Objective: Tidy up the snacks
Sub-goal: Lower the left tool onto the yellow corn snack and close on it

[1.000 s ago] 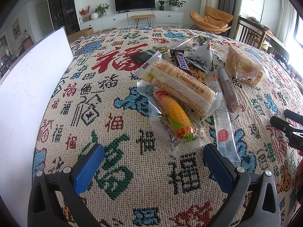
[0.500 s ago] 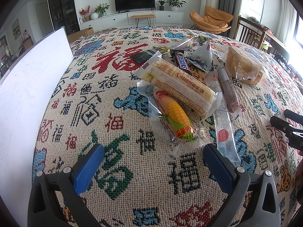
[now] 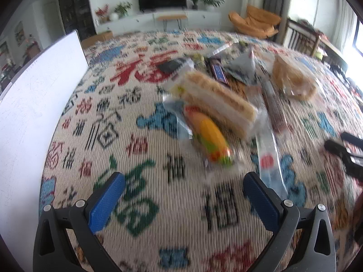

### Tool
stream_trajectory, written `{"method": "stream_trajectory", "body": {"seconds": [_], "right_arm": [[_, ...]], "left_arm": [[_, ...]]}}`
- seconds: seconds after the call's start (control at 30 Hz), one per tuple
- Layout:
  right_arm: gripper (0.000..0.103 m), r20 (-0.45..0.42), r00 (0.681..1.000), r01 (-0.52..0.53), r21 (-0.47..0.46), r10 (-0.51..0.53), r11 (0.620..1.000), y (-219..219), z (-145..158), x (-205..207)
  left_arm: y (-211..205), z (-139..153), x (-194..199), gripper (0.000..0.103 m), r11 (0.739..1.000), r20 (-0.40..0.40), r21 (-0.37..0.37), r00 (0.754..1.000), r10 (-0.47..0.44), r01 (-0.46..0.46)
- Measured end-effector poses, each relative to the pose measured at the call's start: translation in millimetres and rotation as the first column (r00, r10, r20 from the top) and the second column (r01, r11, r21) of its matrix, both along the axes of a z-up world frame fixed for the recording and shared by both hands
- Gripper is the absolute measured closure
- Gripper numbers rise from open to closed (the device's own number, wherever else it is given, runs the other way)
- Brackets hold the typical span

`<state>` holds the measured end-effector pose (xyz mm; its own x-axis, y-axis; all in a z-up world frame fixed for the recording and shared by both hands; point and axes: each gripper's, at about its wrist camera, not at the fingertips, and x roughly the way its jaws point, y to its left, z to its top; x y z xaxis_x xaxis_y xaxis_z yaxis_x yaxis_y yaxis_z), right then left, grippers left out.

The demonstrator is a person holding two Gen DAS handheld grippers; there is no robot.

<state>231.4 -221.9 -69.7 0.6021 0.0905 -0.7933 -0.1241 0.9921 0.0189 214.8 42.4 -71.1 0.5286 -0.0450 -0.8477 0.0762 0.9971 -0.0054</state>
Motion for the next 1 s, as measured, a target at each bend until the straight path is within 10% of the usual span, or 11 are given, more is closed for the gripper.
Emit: {"method": "stream_trajectory", "body": {"seconds": [0.07, 0.17, 0.27, 0.47, 0.67, 0.8, 0.93, 1.0], "right_arm": [[0.011, 0.0, 1.0, 0.0, 0.0, 0.0, 1.0, 0, 0, 0], [0.011, 0.0, 1.0, 0.0, -0.001, 0.0, 1.0, 0, 0, 0], [0.011, 0.0, 1.0, 0.0, 0.0, 0.0, 1.0, 0, 0, 0], [0.011, 0.0, 1.0, 0.0, 0.0, 0.0, 1.0, 0, 0, 0], [0.011, -0.001, 1.0, 0.001, -0.001, -0.001, 1.0, 0, 0, 0], [0.011, -0.001, 1.0, 0.001, -0.001, -0.001, 1.0, 0, 0, 0], [0.011, -0.001, 1.0, 0.001, -0.001, -0.001, 1.0, 0, 0, 0], [0.011, 0.0, 1.0, 0.001, -0.001, -0.001, 1.0, 0, 0, 0]], "left_arm": [[6, 5, -7, 0.001, 1.0, -0.076, -0.024, 0.997, -0.014, 0.013], [27, 30, -24, 0.001, 0.987, -0.001, -0.163, 1.0, 0.001, -0.001], [24, 49, -11, 0.004, 0.99, 0.026, -0.14, 1.0, 0.002, 0.002], [-12, 21, 51, 0.044, 0.999, -0.127, -0.039, 0.991, -0.031, 0.027], [23, 26, 24, 0.081, 0.971, -0.073, -0.234, 0.997, 0.02, -0.037], [50, 33, -39, 0.088, 0.96, -0.062, -0.279, 0.998, 0.017, -0.033], [65, 30, -75, 0.079, 0.959, -0.062, -0.283, 0.998, 0.012, -0.029], [59, 26, -77, 0.041, 0.965, -0.068, -0.263, 0.998, -0.005, -0.013]]}}
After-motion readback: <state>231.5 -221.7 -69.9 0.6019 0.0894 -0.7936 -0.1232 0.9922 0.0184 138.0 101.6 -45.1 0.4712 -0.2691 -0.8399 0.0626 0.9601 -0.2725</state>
